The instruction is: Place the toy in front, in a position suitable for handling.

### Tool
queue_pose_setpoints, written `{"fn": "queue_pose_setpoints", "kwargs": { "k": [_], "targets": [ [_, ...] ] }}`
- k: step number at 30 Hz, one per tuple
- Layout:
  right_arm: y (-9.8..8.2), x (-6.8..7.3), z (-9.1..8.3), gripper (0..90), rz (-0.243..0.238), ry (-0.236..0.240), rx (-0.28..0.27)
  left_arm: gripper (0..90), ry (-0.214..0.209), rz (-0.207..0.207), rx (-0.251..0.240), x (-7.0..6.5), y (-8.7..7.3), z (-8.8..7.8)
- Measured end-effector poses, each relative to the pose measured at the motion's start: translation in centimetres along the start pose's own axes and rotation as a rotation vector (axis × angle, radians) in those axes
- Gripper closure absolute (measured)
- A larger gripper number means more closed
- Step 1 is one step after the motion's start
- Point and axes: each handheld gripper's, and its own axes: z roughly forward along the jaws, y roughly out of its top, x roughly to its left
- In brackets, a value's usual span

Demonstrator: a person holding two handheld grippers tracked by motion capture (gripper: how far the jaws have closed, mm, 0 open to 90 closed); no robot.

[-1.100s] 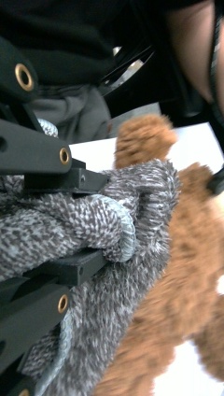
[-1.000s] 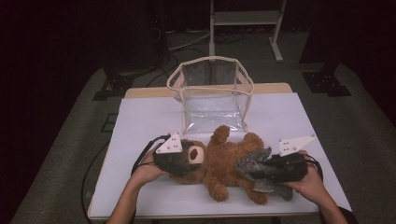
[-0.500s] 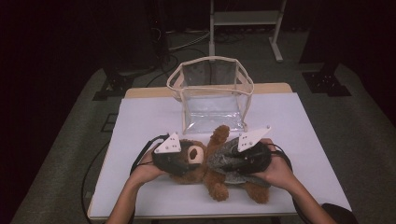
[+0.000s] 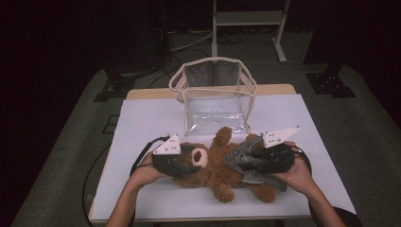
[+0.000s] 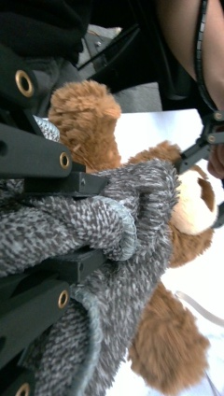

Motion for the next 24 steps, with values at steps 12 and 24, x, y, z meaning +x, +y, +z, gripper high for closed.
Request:
{"fn": "queue_pose_setpoints", "kwargs": {
  "k": [12, 24],
  "targets": [
    [-1.2, -1.8, -1.3, 68.1, 0.065, -0.007, -0.002, 28.1, 0.012, 0.013, 0.004, 0.0, 0.1, -0.1],
    [2.0, -4.0, 0.4, 68.1, 0.050, -0.055, -0.010, 29.6, -0.017, 0.067, 0.028, -0.5, 0.1, -0.1]
  ]
}}
